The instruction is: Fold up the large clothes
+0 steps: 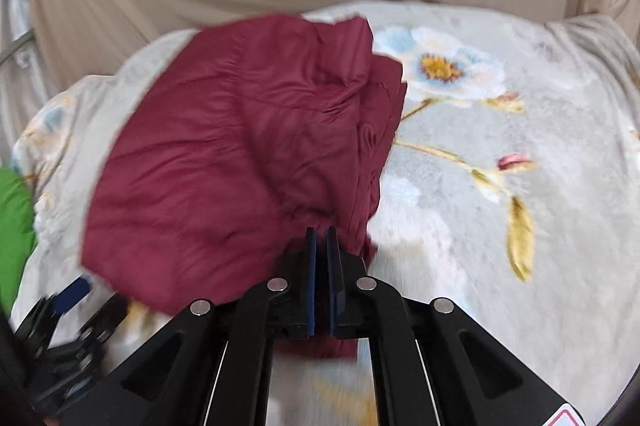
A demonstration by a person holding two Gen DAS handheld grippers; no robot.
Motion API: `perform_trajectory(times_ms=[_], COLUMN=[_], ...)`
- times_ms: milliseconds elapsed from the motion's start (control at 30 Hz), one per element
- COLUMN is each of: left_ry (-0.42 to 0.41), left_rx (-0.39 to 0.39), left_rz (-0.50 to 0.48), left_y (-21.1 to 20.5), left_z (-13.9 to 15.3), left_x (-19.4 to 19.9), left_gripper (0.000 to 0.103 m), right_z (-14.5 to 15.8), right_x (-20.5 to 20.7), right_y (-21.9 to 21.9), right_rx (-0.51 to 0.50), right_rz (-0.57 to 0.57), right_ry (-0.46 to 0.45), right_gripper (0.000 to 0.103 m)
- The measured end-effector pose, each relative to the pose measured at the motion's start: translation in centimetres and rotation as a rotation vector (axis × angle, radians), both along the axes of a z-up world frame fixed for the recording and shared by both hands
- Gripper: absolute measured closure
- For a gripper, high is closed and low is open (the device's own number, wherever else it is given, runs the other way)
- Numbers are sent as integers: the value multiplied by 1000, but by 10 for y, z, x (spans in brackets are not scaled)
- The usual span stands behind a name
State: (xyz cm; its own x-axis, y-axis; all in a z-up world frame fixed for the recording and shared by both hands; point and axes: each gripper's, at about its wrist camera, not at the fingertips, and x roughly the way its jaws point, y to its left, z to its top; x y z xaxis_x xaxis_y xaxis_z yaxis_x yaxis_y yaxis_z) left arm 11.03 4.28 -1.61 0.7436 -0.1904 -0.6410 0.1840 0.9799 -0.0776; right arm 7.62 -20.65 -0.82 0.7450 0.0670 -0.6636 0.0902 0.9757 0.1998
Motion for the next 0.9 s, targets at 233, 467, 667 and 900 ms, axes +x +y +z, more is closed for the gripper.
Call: perform_trajectory(times_ms=[233,467,667,900], left_ry=[-43,-46,-59,-74], left_rx=[52,66,96,166], left_rz=[-3,31,48,19], left_y=[-16,-21,-24,-38], left_z=[-3,-6,-6,-8], left_x=[-26,-41,-43,-47], left_gripper=[8,7,7,7], right_z=[-28,-54,-52,-52], right_x=[-70,-78,-84,-81], right_y=[20,32,34,30], right_rx=[-81,-69,-79,-85], right_rz=[-35,-58,-82,-74], right_ry=[-15,26,-6,-11], right_gripper=[72,64,57,54])
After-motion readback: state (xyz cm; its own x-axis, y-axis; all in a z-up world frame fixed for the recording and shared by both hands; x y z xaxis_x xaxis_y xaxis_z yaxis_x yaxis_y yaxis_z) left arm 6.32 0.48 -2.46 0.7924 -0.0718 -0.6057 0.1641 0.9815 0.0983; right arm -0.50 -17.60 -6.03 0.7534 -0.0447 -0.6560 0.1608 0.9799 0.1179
